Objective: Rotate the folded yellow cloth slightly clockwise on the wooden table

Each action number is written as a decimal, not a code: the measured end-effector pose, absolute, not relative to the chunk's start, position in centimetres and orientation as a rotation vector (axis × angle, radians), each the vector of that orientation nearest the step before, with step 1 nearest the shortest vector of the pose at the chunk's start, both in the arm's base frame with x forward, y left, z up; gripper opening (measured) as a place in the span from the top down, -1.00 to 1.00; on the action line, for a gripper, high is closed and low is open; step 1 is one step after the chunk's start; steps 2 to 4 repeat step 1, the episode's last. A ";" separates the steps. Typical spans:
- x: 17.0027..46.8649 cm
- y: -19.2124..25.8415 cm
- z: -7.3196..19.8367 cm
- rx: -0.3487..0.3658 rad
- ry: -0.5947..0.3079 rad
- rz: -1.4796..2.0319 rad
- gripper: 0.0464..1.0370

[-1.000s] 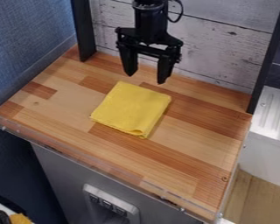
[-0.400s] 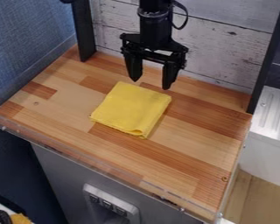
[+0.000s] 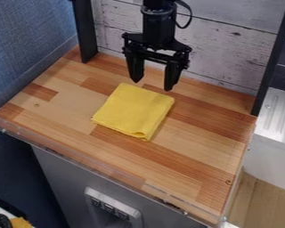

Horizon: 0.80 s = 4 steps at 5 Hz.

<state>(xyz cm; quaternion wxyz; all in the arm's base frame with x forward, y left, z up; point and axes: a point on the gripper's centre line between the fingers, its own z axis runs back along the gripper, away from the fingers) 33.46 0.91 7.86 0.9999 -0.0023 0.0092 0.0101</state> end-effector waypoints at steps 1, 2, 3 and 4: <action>33.3 0.9 7.9 -0.005 0.029 0.017 -0.91; 33.3 0.9 7.9 -0.005 0.029 0.017 -0.91; 33.3 0.9 7.9 -0.005 0.029 0.017 -0.91; 33.3 0.9 7.9 -0.005 0.029 0.017 -0.91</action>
